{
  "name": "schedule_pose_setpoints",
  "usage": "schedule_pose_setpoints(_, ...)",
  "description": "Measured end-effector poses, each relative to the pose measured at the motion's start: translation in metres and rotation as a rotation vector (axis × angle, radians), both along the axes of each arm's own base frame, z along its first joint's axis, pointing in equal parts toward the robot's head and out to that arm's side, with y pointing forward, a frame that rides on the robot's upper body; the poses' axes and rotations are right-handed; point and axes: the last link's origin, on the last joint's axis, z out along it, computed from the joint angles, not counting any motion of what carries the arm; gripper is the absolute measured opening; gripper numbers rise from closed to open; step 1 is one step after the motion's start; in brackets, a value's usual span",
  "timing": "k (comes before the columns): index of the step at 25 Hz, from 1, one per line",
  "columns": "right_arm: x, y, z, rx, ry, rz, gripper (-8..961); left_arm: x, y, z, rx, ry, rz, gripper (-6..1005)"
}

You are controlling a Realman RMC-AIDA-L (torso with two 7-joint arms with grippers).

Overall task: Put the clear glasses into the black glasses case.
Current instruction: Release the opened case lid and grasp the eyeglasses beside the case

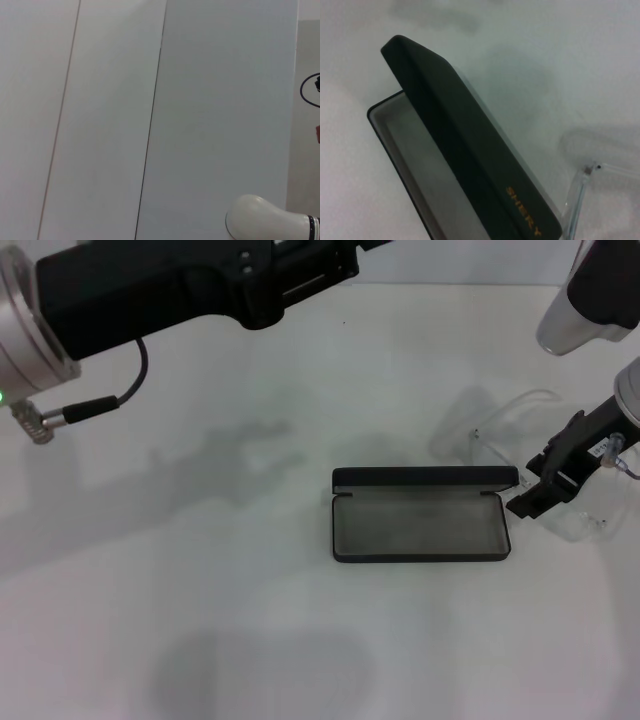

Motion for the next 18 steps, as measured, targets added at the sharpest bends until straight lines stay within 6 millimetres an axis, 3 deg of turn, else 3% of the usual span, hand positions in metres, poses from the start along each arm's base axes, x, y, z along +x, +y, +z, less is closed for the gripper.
schedule_pose_setpoints(8, 0.0023, 0.0019, -0.0014, 0.014, 0.003, 0.000, 631, -0.0034, 0.0005, -0.0029, -0.018, -0.004, 0.008, 460)
schedule_pose_setpoints(18, 0.0053, 0.0039, -0.0004, 0.035, 0.005, -0.002, 282, -0.0058, 0.0010, -0.0041, -0.024, -0.006, 0.018, 459)
